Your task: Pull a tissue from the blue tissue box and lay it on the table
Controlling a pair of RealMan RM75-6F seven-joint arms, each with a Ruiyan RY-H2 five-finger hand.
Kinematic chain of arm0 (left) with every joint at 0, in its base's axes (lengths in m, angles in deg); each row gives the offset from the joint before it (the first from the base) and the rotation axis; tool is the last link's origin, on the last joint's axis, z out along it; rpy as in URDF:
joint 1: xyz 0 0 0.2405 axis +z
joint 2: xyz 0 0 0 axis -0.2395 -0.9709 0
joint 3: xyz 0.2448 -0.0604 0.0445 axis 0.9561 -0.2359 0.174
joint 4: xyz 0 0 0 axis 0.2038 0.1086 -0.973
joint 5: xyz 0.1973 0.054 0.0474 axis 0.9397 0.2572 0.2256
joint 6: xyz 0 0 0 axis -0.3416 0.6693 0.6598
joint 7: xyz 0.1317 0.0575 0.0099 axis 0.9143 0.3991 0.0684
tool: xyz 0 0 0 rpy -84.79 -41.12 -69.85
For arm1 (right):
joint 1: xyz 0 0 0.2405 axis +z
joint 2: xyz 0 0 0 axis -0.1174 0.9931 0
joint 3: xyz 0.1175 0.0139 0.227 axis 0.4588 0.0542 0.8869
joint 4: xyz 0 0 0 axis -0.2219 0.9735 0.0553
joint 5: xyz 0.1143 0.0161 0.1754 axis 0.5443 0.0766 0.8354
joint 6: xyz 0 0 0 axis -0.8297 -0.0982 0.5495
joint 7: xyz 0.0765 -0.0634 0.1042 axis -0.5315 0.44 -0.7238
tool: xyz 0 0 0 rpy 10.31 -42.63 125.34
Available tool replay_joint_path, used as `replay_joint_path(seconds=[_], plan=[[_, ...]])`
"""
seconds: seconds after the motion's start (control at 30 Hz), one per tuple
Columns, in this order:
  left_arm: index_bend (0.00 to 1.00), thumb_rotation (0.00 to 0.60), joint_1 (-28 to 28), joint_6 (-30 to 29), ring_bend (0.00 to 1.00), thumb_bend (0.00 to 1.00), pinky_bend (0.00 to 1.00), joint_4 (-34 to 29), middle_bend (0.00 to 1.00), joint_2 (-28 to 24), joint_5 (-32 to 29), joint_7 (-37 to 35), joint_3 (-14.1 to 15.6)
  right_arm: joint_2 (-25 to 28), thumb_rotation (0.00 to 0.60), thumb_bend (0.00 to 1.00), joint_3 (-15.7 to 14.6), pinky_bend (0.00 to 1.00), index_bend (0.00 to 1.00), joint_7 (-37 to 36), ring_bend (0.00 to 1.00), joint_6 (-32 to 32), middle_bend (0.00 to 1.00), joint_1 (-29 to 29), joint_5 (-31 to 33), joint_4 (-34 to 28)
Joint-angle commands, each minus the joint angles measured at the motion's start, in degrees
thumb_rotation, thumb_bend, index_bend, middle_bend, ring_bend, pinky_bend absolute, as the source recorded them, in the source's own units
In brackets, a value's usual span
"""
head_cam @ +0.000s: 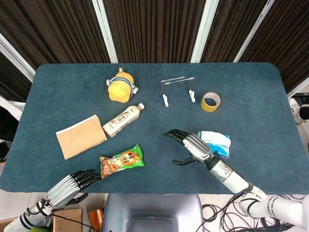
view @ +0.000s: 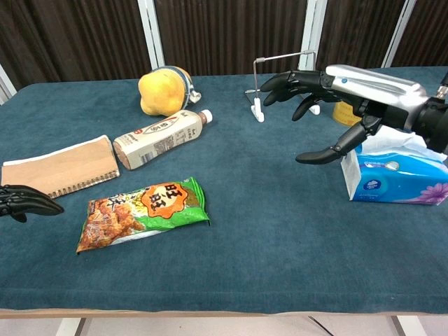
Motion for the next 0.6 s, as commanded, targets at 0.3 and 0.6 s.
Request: replay_joint_path(seconds=[0.3,0.6], plan=[[0.16,0.600,-0.2,0.0,0.15,0.43,0.35,-0.2,0.20,-0.2,-0.7,0.2,0.4,0.1,0.600,0.12,-0.7,0.27,0.19,1.2,0.10,0.4,0.17,0.4,1.1,-0.3],[0.18,0.600,-0.3,-0.3,0.18,0.43,0.35,-0.2,0.21,-0.3,-1.3,0.4,0.4,0.7,0.600,0.12,-0.5,0.26,0.22,5.8,0.10,-0.6,0.17,0.0,4.2,-1.4]])
